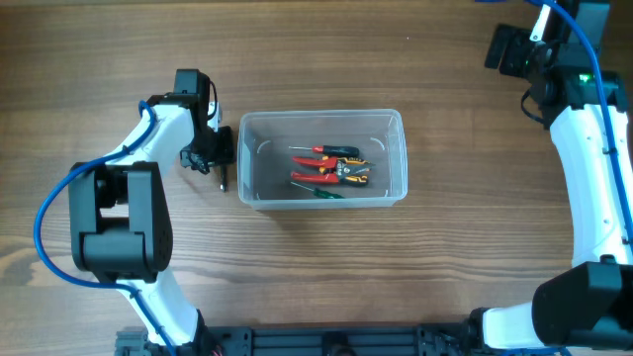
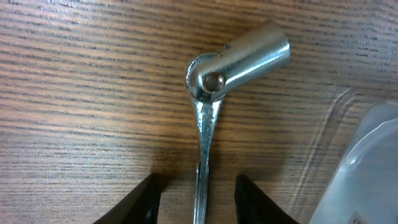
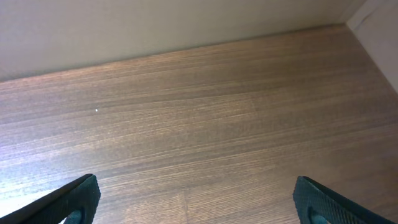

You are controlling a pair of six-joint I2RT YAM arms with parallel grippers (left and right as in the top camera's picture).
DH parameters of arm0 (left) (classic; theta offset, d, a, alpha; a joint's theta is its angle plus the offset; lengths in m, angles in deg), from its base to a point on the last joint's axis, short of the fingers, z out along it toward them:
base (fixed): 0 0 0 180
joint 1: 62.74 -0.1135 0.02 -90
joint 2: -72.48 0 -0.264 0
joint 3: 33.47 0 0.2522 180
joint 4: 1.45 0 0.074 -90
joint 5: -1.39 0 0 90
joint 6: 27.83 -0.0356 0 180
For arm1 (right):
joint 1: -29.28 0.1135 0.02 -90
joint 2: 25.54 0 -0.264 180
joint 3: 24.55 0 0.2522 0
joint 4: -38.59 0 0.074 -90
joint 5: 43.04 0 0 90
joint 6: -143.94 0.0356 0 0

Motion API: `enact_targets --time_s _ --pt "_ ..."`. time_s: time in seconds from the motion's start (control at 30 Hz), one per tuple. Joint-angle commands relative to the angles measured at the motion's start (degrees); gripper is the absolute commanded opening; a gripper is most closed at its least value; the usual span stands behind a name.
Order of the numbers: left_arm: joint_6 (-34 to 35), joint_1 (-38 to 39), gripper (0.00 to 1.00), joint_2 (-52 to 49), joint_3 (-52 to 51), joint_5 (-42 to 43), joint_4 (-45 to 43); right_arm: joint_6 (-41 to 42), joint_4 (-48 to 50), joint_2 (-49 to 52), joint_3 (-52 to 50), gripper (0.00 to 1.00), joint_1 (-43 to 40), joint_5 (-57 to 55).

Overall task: Pack container
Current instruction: 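Lower the left gripper around the socket wrench shaft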

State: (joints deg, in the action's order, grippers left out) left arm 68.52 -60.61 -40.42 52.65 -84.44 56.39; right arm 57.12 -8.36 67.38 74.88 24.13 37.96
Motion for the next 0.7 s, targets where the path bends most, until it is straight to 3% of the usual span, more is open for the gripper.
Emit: enact_targets --time_s 0.0,0.17,0.3,0.67 --pt "0.6 -0.3 0.42 -0.6 -0.1 -0.6 -0.6 -0.2 0.1 -0.3 0.6 1.0 0.0 0.5" --pt "0.5 -0.3 0.47 -0.6 -0.1 -0.8 -1.0 -0.2 0.1 -0.3 0.6 1.0 0.0 0.5" --pt "0.6 -0.3 0.4 -0.6 -0.1 -0.8 -1.9 -0.2 0.1 -0.3 0.6 1.0 0.0 0.5" --pt "0.5 -0.5 0.4 -2.2 -0.1 -1.0 -1.4 -0.2 0.1 -0.3 0.6 1.0 0.0 0.5"
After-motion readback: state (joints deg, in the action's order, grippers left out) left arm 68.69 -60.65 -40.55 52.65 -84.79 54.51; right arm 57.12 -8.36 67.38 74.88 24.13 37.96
